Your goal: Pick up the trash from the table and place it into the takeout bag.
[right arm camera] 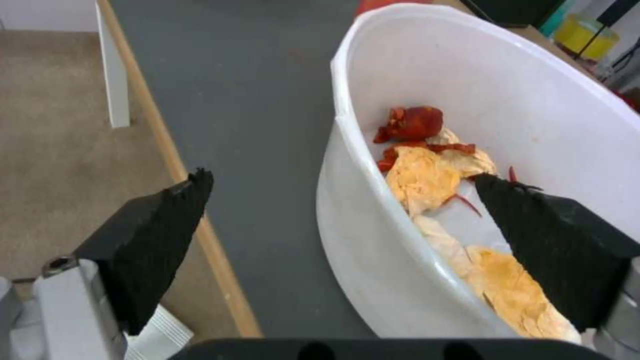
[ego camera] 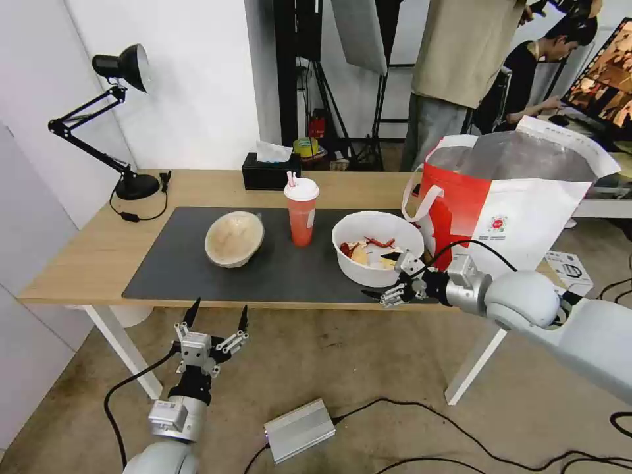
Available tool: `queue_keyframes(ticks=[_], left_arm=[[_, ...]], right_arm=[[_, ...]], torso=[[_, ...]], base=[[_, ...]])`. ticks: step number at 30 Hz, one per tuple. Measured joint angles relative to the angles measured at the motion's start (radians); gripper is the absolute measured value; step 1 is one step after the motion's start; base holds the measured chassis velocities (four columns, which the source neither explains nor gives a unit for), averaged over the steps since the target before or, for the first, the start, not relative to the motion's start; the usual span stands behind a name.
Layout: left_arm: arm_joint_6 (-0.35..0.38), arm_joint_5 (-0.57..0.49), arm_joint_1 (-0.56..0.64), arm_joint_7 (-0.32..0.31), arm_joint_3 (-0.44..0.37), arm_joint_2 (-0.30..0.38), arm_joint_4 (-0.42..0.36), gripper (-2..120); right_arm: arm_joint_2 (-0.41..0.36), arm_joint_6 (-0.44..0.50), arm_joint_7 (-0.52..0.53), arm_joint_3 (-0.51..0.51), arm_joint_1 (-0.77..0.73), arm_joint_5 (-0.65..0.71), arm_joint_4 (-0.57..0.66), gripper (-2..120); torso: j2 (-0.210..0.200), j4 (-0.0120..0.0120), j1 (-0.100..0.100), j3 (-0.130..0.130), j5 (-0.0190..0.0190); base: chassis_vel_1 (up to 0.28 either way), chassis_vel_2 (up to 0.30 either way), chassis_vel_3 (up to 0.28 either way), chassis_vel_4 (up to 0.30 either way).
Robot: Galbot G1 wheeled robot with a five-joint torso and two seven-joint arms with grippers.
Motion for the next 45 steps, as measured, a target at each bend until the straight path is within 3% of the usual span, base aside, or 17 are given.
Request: queue_keyframes(ticks=[34,38,43,45], left_arm=[[-0.006,-0.005,-0.026,0.022,0.016,-0.006,0.044,100],[-0.007,-0.005,-0.026,0.022,0.015,-0.004,0.046,100],[-0.008,-0.005,-0.026,0.023,0.016,-0.003,0.05,100],[-0.008,-0.005,-0.026,0.023,0.016,-0.003,0.051,100]], right_arm=[[0.076,0.022,-0.006,-0.026,0.05,-0.013,-0.127,100],[0.078,0.023,-0.01,-0.026,0.048,-0.014,-0.135,92],[0.078,0.023,-0.012,-0.026,0.042,-0.014,-0.15,69],[0.078,0.023,-0.013,-0.026,0.042,-0.014,-0.152,65]], torso=[[0.0,0.0,0.0,0.0,0.0],[0.0,0.0,0.0,0.0,0.0],[0.0,0.0,0.0,0.0,-0.0001],[0.0,-0.0001,0.0,0.0,0.0]], base=[[0.0,0.0,0.0,0.0],[0.0,0.0,0.0,0.0],[0.0,0.0,0.0,0.0],[0.0,0.0,0.0,0.0]])
